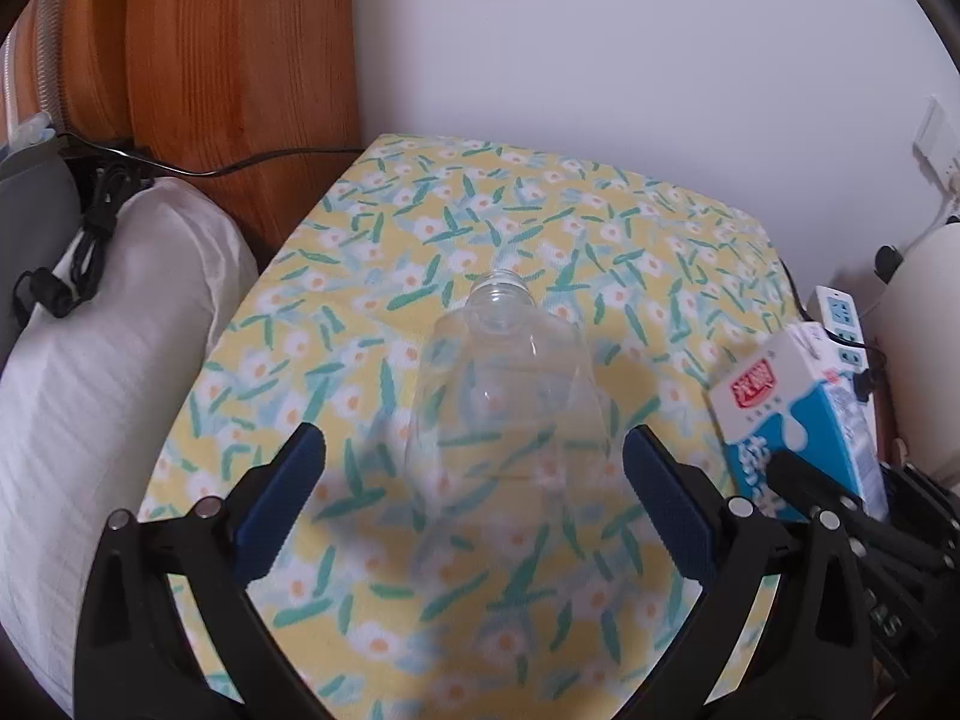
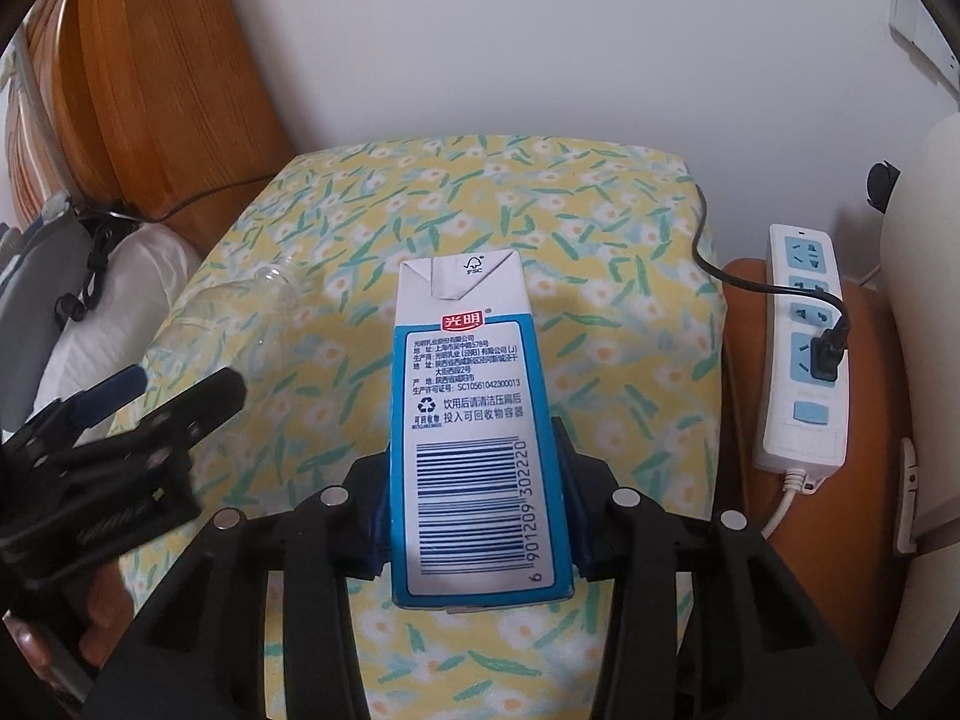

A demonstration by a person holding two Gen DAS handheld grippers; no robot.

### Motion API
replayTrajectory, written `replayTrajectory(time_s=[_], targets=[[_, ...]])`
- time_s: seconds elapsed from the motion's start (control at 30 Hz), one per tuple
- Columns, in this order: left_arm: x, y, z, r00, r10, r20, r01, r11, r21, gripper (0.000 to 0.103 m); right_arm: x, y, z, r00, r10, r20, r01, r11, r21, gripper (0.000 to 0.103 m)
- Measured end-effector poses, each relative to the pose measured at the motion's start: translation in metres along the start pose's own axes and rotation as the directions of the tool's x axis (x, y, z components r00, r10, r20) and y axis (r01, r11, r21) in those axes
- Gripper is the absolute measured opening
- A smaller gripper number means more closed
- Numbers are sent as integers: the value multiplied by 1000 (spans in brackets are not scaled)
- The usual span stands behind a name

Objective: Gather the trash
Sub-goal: 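Grasp the clear plastic bottle with the left gripper while the right gripper grasps the milk carton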

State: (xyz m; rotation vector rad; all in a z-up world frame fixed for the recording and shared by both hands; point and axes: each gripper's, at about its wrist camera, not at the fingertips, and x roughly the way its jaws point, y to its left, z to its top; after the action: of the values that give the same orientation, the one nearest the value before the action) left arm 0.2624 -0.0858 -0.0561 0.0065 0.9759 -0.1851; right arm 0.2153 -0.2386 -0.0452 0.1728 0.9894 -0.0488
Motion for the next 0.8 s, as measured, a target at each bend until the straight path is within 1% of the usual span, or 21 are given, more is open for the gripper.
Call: replayTrajectory(time_s=[0.07,0.13,0.2,0.27,0.43,0.53,0.63,0.77,0.8], targets=[[9,-3,5,1000,1,-13,-1,1000,-5,95,-3,-2,1,1000,2,7,-2,1000,4,43],[15,-4,8,1000,6,-9,-6,1000,-9,95,-5,-3,2,1000,-1,13,1,1000,3,43],[16,-6,9,1000,7,-6,-7,1000,-5,85,-9,-3,2,1000,-5,18,5,1000,-2,43],[18,-8,10,1000,4,-19,-4,1000,6,58,-11,-4,2,1000,-8,22,8,1000,-2,43],[15,-9,8,1000,5,-13,-4,1000,15,58,-15,-5,-3,1000,-3,18,3,1000,3,43],[4,-7,2,1000,8,6,-8,1000,25,58,-18,-4,-8,1000,-9,17,9,1000,1,43],[-17,-4,-10,999,20,35,-22,999,42,58,-23,0,-13,1000,-10,14,10,1000,-6,43],[-55,7,-35,998,16,65,-19,999,35,58,-36,8,-27,1000,5,11,-5,1000,-26,43],[-66,9,-43,997,26,74,-29,999,38,58,-40,11,-32,1000,9,11,-9,999,-33,43]])
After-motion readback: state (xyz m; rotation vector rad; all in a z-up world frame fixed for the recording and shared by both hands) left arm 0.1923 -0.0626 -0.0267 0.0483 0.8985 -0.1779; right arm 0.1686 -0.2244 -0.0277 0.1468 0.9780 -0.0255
